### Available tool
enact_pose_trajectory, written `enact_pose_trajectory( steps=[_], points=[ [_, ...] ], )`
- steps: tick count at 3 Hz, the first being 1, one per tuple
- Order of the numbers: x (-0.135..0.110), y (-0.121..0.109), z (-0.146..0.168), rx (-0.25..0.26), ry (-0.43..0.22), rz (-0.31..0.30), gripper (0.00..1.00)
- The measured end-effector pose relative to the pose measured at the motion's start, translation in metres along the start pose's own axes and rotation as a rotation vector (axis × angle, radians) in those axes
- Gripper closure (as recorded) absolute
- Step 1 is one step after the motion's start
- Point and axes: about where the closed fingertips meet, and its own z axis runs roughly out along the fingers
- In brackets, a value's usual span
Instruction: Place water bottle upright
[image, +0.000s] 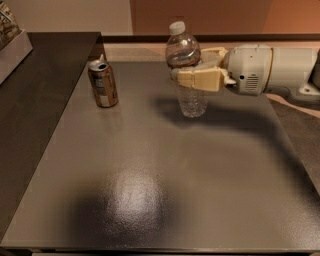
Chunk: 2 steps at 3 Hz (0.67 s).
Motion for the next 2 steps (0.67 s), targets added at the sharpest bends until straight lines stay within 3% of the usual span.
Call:
enact_pose_trajectory(
  steps=[2],
  points=[
    [0.0159, -0.0036, -0.0004, 0.005, -0.096, 0.046, 1.00]
  ],
)
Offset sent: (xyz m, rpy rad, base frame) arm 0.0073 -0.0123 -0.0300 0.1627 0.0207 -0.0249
